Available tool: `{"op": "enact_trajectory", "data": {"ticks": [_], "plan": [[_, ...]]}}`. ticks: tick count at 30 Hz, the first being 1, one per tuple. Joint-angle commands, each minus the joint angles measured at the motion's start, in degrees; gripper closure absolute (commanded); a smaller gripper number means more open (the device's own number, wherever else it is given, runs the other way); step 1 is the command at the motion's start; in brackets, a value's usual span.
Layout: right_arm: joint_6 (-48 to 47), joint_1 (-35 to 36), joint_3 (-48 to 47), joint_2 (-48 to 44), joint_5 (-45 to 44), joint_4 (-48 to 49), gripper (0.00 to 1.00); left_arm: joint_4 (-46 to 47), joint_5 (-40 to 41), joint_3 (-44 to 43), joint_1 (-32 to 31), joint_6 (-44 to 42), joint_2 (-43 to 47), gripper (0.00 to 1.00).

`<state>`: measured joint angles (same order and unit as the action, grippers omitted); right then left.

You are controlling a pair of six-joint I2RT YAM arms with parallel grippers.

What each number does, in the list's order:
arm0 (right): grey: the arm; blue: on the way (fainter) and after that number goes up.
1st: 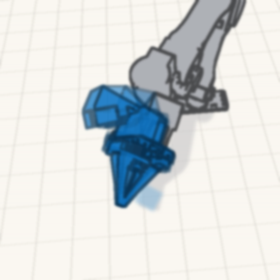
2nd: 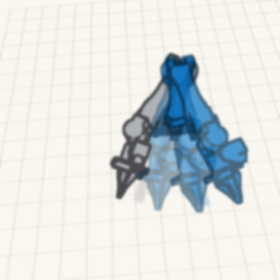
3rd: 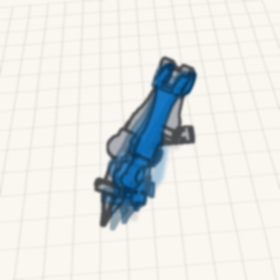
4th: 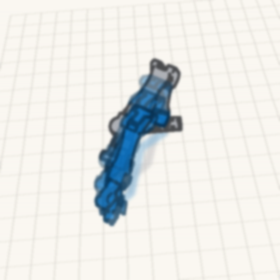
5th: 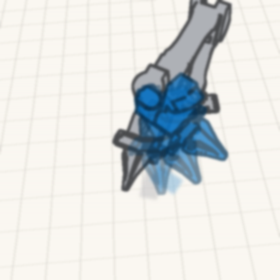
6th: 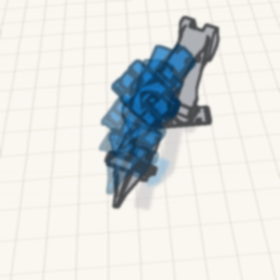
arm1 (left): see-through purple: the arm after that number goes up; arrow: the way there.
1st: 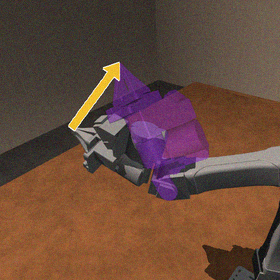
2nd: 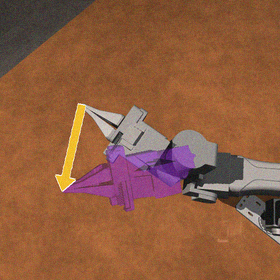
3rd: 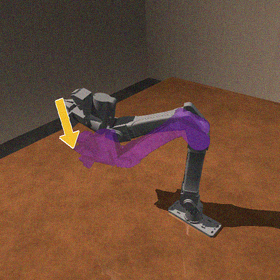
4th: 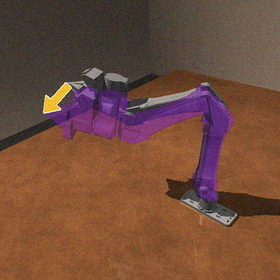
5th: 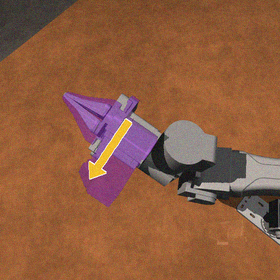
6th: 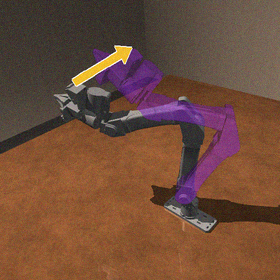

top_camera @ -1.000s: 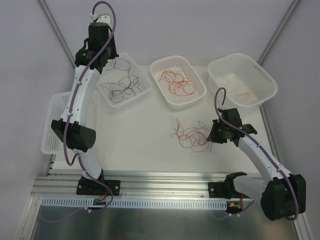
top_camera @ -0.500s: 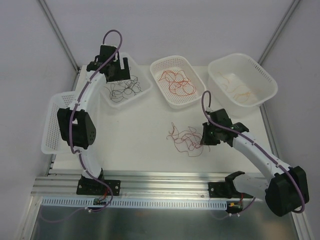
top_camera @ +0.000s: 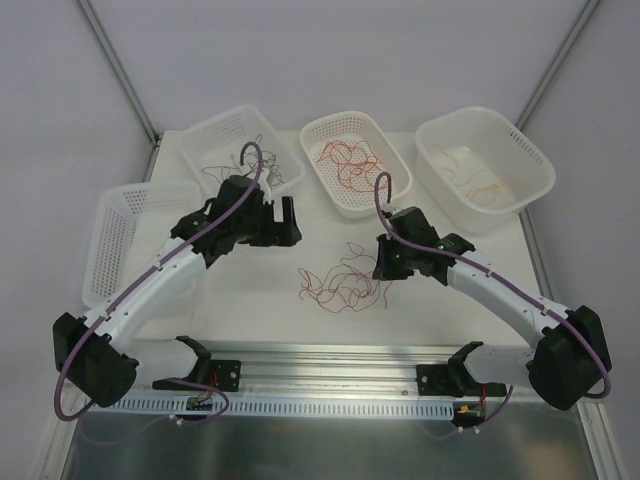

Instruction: Untangle the cables

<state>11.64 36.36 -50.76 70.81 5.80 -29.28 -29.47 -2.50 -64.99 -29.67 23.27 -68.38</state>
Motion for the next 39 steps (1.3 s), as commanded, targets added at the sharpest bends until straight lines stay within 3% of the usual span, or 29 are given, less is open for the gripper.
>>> {"op": "enact_trajectory", "data": {"ticks": [1,6,14,17,21,22,25,26,32,39], "plan": [[1.1,0.6,-1.0,-0.3,0.0,1.2,0.95,4.0,1.1,6.9,-4.0,9.1,-0.5,0.08],[1.5,1.9,-0.6,-1.1,0.7,1.9,0.95,8.1,4.2,10.1,-7.9,18.7,-5.5,0.14],[1.6,3.6,-0.8,-1.2,0.0,1.9,0.95,10.9,6.6,8.9,-12.5,22.0,-17.6,0.31],[1.5,4.0,-1.0,-1.6,-0.5,1.4,0.95,11.1,6.7,8.2,-12.6,23.0,-20.6,0.44],[0.4,4.2,-1.1,-2.6,-1.9,0.2,0.95,11.3,7.2,8.0,-12.7,23.3,-22.1,0.69],[-0.1,4.1,-1.3,-2.8,-2.1,-0.2,0.95,11.2,8.7,8.6,-12.7,23.1,-21.7,0.85],[-2.5,4.0,-2.3,-3.9,-5.4,-3.4,0.97,10.5,12.9,9.9,-12.3,20.9,-18.4,1.0],[-3.2,3.9,-2.7,-5.1,-9.5,-4.4,0.98,9.0,14.3,10.1,-12.0,20.2,-17.2,1.0],[-6.4,-3.2,-7.7,-10.3,-14.3,-13.4,0.99,-1.6,26.8,10.7,-5.1,13.4,-4.7,1.0],[-7.5,-24.2,-15.2,-17.4,-10.3,-19.5,0.99,-9.9,34.8,5.9,7.0,3.6,10.4,1.0]]}}
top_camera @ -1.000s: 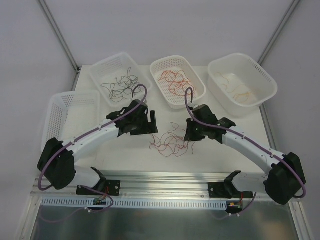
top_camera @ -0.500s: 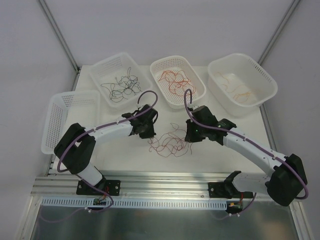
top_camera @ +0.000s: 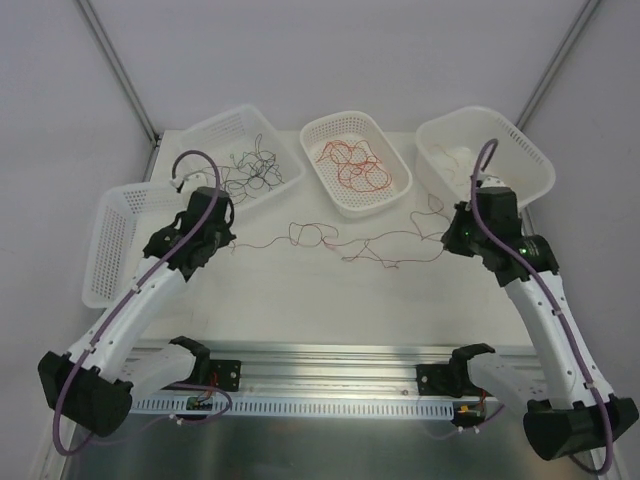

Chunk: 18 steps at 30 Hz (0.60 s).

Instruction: Untangle the cables

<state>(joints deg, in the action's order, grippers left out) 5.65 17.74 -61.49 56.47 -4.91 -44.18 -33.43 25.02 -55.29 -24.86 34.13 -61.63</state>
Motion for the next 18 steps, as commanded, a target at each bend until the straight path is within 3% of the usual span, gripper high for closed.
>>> {"op": "enact_trajectory", "data": {"ticks": [1,6,14,18], "plan": [[-1.4,-7.4,-5.5,-3.6,1.3,-4.5,0.99,-7.1,7.9,-5.0,3.1,-8.1,5.2,1.0],[-0.3,-15.5,-8.6,-5.1,4.5,-4.0,0.99,-10.2,10.0,-13.2,7.1,-12.9,7.1,1.0],[-0.3,-17.6,-5.6,-3.2,7.7,-4.1,0.99,-12.4,12.3,-23.3,8.8,-16.8,7.2,1.0],[-0.5,-17.6,-2.0,-2.4,13.0,-2.3,0.99,-12.6,7.0,-30.9,8.8,-17.3,6.5,1.0]]}}
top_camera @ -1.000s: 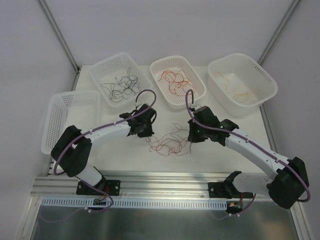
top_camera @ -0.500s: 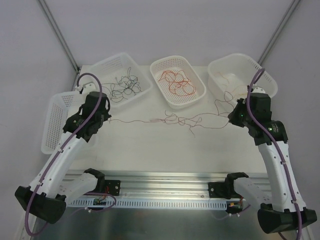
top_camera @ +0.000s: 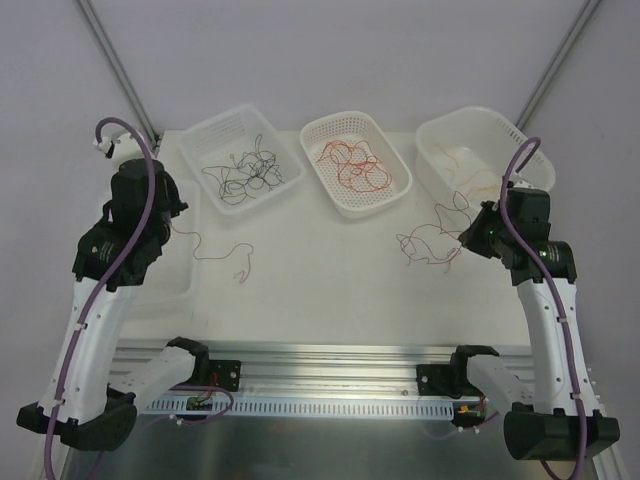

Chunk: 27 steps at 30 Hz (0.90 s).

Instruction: Untangle the cables

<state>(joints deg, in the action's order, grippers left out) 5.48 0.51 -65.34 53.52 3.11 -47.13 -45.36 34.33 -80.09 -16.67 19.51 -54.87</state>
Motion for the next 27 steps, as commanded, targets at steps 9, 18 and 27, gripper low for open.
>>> {"op": "enact_trajectory", "data": {"ticks": [9,18,27], "plan": [[-0.6,6.2,9.6,4.1,9.1,4.1,0.99,-0.7,-13.4,-21.7,0.6,-3.8,-6.6,1.0],[0.4,19.1,13.5,8.9,6.6,7.8,0.99,0.8,10.1,-32.9,1.7,-16.0,-14.7,1.0],[1.0,23.7,13.8,12.1,6.4,9.6,0.98,6.2,12.5,-39.0,8.4,-26.5,-19.9,0.99]]}}
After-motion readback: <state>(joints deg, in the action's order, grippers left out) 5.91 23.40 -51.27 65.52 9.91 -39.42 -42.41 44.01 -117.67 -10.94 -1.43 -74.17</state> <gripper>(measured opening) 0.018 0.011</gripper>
